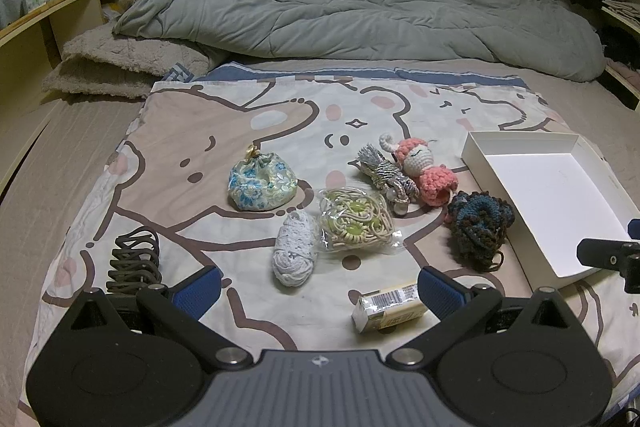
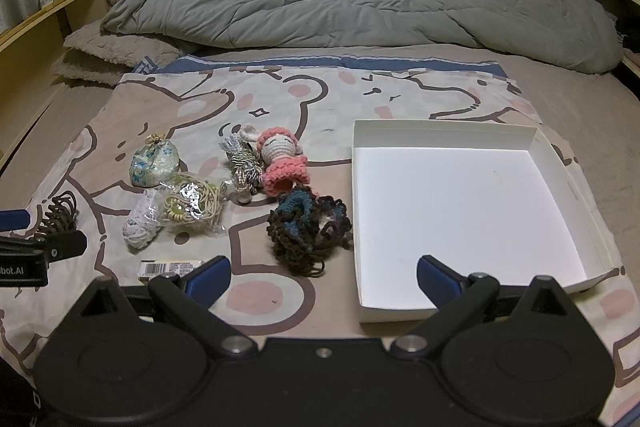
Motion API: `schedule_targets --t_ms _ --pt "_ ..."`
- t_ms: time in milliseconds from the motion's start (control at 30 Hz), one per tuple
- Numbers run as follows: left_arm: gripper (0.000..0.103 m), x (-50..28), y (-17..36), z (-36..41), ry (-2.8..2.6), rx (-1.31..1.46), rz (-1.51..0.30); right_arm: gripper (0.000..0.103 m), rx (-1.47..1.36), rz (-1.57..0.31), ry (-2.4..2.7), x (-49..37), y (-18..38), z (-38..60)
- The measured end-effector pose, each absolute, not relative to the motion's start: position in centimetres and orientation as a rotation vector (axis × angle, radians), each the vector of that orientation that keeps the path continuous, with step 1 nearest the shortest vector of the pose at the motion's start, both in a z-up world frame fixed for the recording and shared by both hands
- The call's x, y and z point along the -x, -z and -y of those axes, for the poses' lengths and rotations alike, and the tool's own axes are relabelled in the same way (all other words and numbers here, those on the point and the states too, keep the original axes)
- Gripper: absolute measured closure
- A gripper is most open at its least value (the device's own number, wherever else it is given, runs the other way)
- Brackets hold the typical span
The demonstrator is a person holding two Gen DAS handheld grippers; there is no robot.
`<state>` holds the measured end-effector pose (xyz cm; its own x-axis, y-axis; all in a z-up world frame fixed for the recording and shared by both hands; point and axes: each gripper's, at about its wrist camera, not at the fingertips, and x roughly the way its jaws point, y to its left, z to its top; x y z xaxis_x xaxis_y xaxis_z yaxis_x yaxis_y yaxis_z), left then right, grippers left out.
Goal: Organize objects
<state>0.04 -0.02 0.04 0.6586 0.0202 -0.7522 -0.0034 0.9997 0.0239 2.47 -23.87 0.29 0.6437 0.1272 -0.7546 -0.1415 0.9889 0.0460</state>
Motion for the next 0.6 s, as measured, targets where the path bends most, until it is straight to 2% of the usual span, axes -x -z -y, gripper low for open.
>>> schedule_targets --t_ms 600 --pt "0.0 0.01 0.16 0.03 -0.016 -0.019 -0.854 0.003 0.015 -0.86 -0.152 -2.46 -0.36 23.93"
